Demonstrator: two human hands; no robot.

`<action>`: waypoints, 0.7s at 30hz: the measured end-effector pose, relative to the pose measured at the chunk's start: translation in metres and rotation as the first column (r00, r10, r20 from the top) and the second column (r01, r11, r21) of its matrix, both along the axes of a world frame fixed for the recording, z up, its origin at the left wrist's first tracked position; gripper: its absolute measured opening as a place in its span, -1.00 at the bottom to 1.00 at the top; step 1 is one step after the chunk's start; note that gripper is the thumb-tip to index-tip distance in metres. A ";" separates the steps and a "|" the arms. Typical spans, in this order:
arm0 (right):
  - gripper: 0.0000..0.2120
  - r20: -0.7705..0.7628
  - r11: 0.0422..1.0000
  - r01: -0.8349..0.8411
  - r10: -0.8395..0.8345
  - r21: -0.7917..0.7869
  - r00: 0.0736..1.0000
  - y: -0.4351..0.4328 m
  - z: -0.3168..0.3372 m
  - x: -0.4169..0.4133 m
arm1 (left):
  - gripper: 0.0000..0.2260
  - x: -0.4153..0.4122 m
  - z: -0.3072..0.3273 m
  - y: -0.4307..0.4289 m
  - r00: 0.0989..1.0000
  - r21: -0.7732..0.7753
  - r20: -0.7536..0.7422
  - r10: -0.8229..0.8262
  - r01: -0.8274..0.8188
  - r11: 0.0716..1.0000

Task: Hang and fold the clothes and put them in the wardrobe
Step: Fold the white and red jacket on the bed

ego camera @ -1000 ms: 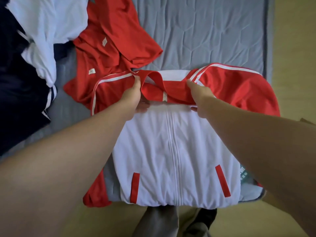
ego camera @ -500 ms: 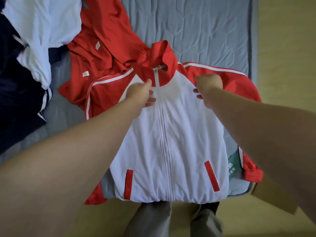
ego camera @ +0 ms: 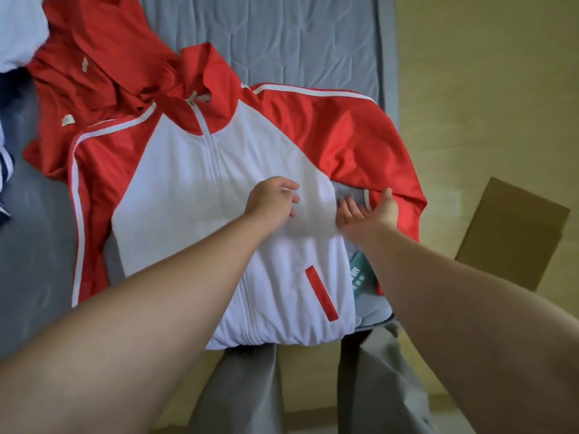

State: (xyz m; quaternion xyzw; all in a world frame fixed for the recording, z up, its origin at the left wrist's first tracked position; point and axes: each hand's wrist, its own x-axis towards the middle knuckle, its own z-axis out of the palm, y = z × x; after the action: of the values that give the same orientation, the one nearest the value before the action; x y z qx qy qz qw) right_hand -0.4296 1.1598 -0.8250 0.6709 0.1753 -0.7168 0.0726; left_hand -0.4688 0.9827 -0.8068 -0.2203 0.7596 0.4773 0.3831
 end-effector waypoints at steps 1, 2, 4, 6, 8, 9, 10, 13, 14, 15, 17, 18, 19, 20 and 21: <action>-0.39 -0.070 0.995 0.079 -0.083 -0.054 0.994 0.008 -0.001 0.000 | -0.71 0.002 -0.002 0.012 1.000 -0.005 -0.005 0.005 -0.005 1.000; -0.39 -0.119 0.987 0.134 -0.144 -0.090 0.982 0.016 -0.001 -0.002 | -0.71 0.005 -0.004 0.023 1.000 -0.011 -0.009 0.012 -0.012 1.000; -0.38 -0.180 0.974 0.180 -0.203 -0.136 0.963 0.031 -0.001 -0.009 | -0.72 0.008 -0.008 0.046 1.000 -0.024 -0.026 0.008 -0.009 1.000; -0.43 -0.236 0.969 0.173 -0.212 -0.176 0.948 0.048 -0.001 -0.015 | -0.72 0.007 -0.016 0.066 0.998 -0.079 -0.056 -0.027 0.022 0.997; -0.59 -0.286 0.966 0.170 -0.222 -0.195 0.932 0.071 -0.001 -0.023 | -0.63 0.002 -0.023 0.083 0.992 -0.171 -0.082 -0.093 0.078 0.982; -0.67 -0.303 0.968 0.161 -0.214 -0.192 0.929 0.084 0.001 -0.028 | -0.56 -0.001 -0.025 0.090 0.985 -0.226 -0.083 -0.149 0.127 0.966; -0.73 -0.319 0.973 0.144 -0.196 -0.179 0.927 0.097 0.003 -0.033 | -0.49 -0.004 -0.027 0.096 0.974 -0.286 -0.076 -0.215 0.186 0.940; -0.80 -0.375 0.988 0.054 -0.106 -0.146 0.921 0.134 0.014 -0.048 | -0.39 -0.015 -0.033 0.111 0.940 -0.419 0.005 -0.342 0.312 0.853; -0.81 -0.383 0.990 0.037 -0.087 -0.136 0.920 0.144 0.019 -0.052 | -0.36 -0.018 -0.035 0.115 0.943 -0.424 0.046 -0.329 0.317 0.848; -0.81 -0.388 0.994 0.019 -0.061 -0.112 0.920 0.152 0.024 -0.057 | -0.35 -0.021 -0.035 0.120 0.949 -0.422 0.083 -0.304 0.310 0.852; -0.78 -0.417 0.997 -0.028 -0.003 -0.067 0.909 0.164 0.034 -0.066 | -0.36 -0.026 -0.034 0.127 0.943 -0.430 0.134 -0.306 0.333 0.839; -0.78 -0.443 0.998 -0.051 0.025 -0.045 0.896 0.168 0.039 -0.070 | -0.40 -0.029 -0.033 0.130 0.932 -0.435 0.150 -0.330 0.362 0.825; -0.80 -0.462 0.997 -0.078 0.062 -0.015 0.885 0.171 0.044 -0.074 | -0.47 -0.032 -0.030 0.133 0.924 -0.437 0.154 -0.350 0.381 0.815; -0.83 -0.472 0.994 -0.109 0.105 0.019 0.875 0.173 0.048 -0.078 | -0.54 -0.036 -0.028 0.136 0.925 -0.442 0.137 -0.355 0.378 0.814; -0.87 -0.473 0.988 -0.142 0.150 0.053 0.868 0.176 0.053 -0.082 | -0.59 -0.040 -0.025 0.139 0.934 -0.447 0.100 -0.343 0.350 0.823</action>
State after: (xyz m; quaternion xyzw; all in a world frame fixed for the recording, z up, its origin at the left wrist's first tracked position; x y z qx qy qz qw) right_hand -0.5116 1.3358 -0.7717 0.4600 0.2439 -0.8504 0.0758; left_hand -0.5090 1.1213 -0.8321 -0.1664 0.8746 0.2056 0.4063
